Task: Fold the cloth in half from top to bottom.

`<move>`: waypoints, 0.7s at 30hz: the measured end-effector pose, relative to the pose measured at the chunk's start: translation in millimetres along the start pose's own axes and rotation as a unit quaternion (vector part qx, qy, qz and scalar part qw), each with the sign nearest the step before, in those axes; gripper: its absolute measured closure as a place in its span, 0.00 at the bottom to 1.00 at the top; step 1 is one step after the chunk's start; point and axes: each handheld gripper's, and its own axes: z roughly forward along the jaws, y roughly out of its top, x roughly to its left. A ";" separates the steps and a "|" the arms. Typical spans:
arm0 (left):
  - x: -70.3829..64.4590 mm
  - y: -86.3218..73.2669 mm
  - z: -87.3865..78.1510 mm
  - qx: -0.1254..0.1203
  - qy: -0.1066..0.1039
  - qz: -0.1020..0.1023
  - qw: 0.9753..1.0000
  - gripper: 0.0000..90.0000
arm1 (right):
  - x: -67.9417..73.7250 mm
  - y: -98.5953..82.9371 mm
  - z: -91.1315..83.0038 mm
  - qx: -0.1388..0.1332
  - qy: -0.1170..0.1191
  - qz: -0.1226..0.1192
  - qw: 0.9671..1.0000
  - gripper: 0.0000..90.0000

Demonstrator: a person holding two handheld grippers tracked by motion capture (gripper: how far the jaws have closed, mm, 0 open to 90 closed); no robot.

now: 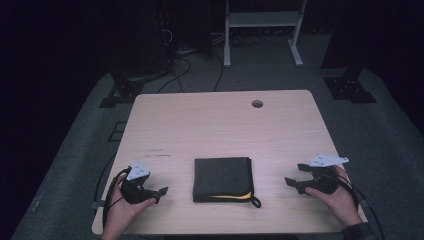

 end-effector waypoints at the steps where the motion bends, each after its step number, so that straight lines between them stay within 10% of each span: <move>1: 1.1 -1.8 0.2 0.002 0.000 -0.001 1.000 0.06 | -2.3 -2.9 -0.6 0.005 -0.006 0.003 1.000 0.22; 12: 5.7 -13.2 10.4 0.027 0.010 0.007 1.000 0.03 | -16.3 -19.1 0.5 0.048 -0.054 0.007 0.997 0.20; 21: 7.2 -16.2 12.9 0.011 0.006 0.012 1.000 0.00 | -17.9 -24.7 1.9 0.031 -0.066 -0.004 0.997 0.15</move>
